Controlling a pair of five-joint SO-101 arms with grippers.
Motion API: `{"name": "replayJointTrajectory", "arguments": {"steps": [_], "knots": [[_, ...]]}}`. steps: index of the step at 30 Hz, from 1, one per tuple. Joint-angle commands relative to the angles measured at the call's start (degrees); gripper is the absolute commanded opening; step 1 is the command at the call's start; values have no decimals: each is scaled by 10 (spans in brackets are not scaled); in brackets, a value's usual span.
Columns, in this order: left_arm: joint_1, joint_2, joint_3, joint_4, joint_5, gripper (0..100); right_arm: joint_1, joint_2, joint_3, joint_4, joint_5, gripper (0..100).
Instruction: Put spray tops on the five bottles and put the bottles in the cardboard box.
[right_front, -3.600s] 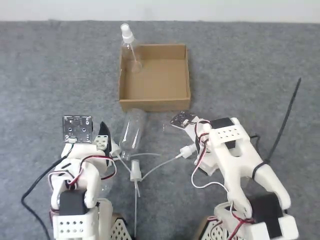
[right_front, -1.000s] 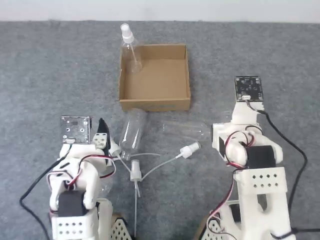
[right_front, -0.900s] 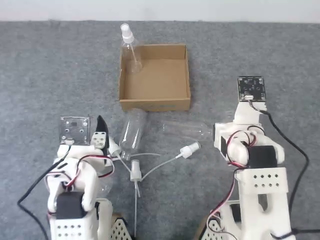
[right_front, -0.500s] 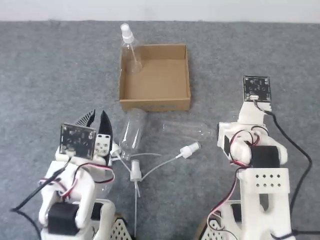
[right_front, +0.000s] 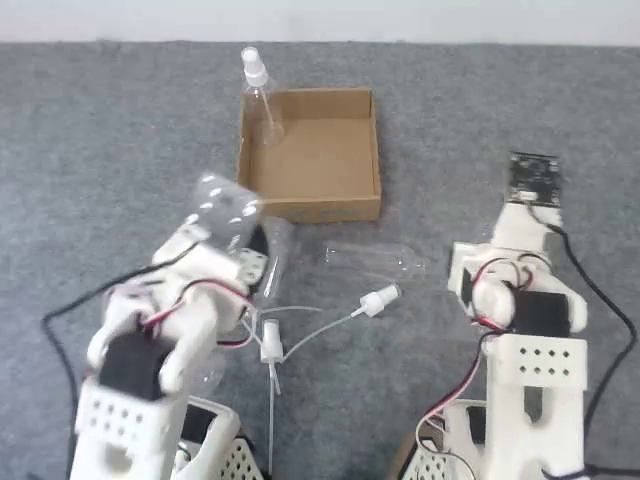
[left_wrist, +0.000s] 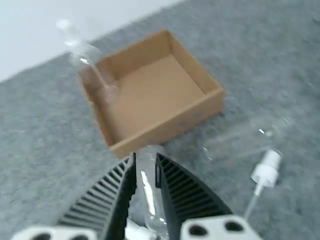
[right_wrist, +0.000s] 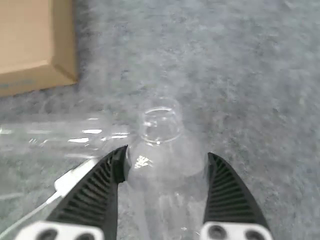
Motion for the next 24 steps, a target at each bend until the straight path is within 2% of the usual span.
{"name": "replayJointTrajectory", "arguments": {"steps": [1, 10, 16, 24], "knots": [[52, 69, -37, 3, -18, 73, 44, -20, -30, -15, -33, 101], [143, 215, -64, -4, -30, 116, 98, -20, -32, -15, -43, 102], [192, 349, -114, -1, -28, 117, 132, -20, -31, -29, -85, 102], [230, 552, -225, 20, -26, 117, 135, -20, -31, -29, -88, 102]]}}
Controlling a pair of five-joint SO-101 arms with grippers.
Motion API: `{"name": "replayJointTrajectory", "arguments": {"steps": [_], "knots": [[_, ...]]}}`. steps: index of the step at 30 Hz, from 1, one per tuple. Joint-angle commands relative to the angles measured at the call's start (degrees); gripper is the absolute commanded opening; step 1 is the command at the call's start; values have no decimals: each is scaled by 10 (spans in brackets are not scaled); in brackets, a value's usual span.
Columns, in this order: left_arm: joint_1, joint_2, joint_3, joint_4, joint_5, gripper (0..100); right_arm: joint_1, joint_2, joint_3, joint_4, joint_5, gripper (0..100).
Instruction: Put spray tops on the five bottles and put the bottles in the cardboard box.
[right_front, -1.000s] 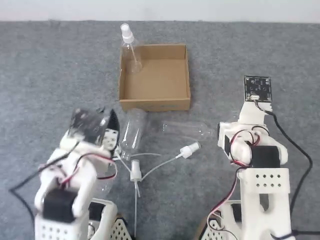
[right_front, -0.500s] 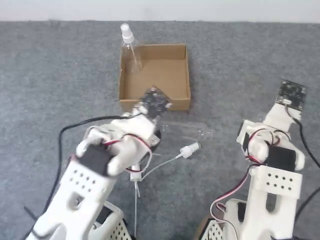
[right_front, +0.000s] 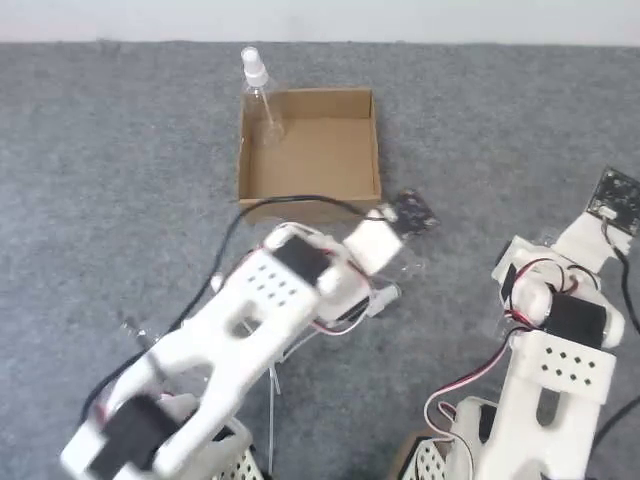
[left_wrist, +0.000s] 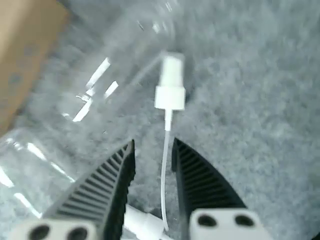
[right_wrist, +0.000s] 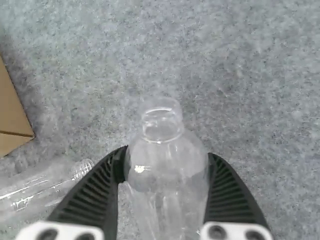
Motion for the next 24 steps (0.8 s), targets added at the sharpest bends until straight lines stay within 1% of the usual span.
{"name": "replayJointTrajectory", "arguments": {"steps": [1, 6, 10, 19, 24], "knots": [[11, 71, -88, 25, -5, 117, 7, -20, -31, -15, -6, 102], [19, 189, -182, 55, 32, 117, 7, -20, -31, -16, -6, 101], [28, 260, -222, 56, 34, 117, 7, -20, -31, -15, -6, 101], [26, 353, -270, 44, 35, 117, 7, -20, -31, -13, -6, 99], [27, 376, -276, 25, 33, 111, 7, -20, -31, -13, -6, 99]]}}
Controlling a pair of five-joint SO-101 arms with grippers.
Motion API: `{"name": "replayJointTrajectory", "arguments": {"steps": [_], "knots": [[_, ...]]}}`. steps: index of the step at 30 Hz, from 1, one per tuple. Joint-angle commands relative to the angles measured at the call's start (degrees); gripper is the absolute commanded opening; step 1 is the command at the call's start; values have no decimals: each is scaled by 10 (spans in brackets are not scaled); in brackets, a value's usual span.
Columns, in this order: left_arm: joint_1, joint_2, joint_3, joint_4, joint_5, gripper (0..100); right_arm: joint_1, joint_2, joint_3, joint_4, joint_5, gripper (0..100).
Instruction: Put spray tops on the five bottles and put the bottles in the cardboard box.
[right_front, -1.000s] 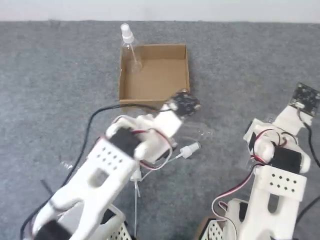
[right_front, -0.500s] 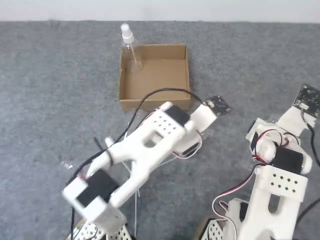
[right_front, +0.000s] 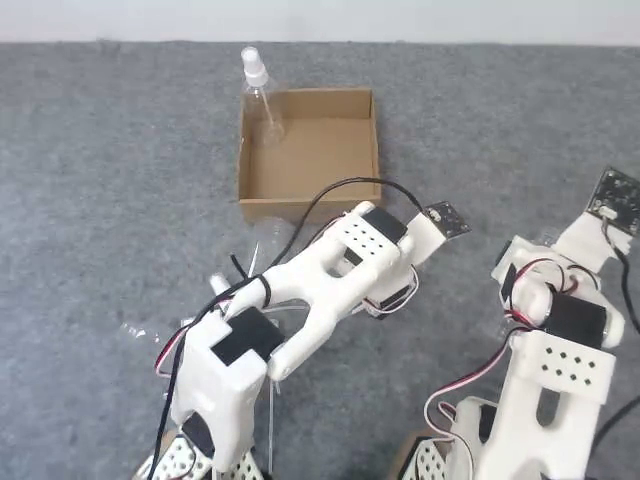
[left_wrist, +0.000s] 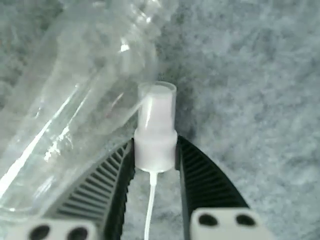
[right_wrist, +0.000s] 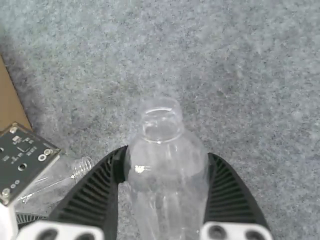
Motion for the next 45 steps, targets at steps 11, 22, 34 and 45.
{"name": "replayJointTrajectory", "arguments": {"steps": [11, 22, 34, 45], "knots": [[4, 2, -21, -14, 4, 23, 6, -20, -31, -11, -6, 98], [0, -132, 21, 32, 4, 22, 7, -20, -30, -10, -6, 97], [0, -273, 142, -38, 5, 14, 7, -20, -29, -9, -5, 97], [0, -185, 129, -94, 54, 147, 5, -20, -18, -15, -3, 97]]}}
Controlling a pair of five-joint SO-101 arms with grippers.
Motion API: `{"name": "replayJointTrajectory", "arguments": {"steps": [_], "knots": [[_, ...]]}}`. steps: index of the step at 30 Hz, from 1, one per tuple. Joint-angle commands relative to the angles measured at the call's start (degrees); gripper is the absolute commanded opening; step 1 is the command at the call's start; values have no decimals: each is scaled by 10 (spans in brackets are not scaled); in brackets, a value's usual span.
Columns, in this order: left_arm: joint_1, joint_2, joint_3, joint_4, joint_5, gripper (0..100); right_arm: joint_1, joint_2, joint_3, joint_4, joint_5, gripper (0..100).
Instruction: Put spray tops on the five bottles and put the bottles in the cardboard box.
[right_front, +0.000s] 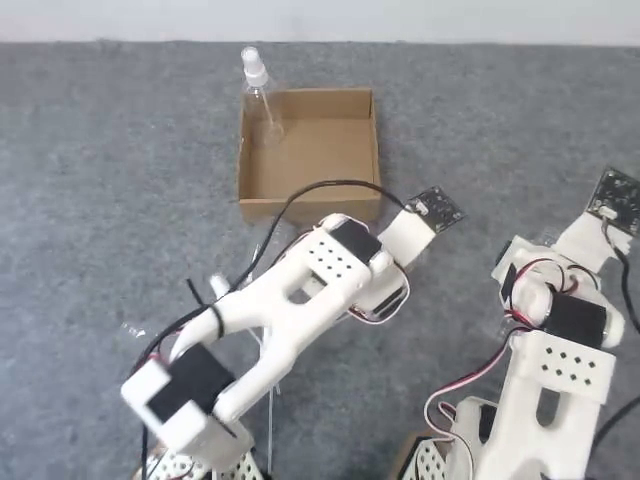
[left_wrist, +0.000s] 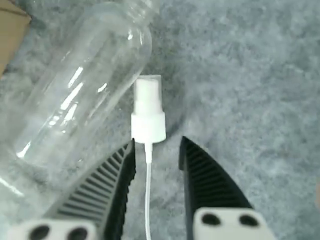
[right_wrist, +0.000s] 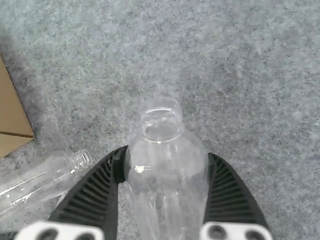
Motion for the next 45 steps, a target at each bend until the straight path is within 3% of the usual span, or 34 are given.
{"name": "replayJointTrajectory", "arguments": {"steps": [1, 14, 21, 30, 45], "knots": [[-1, 29, -40, -18, 10, 148, 5, -20, -18, -15, -3, 97], [-21, 169, -122, -15, 9, 139, 5, -20, -18, -15, -3, 97], [-18, 171, -128, -12, 9, 18, 5, -20, -18, -15, -3, 97], [-18, 169, -168, 60, 9, 15, 5, -20, -18, -15, -2, 97], [-22, -64, -15, 19, 12, 17, 3, -20, -18, -15, -2, 97]]}}
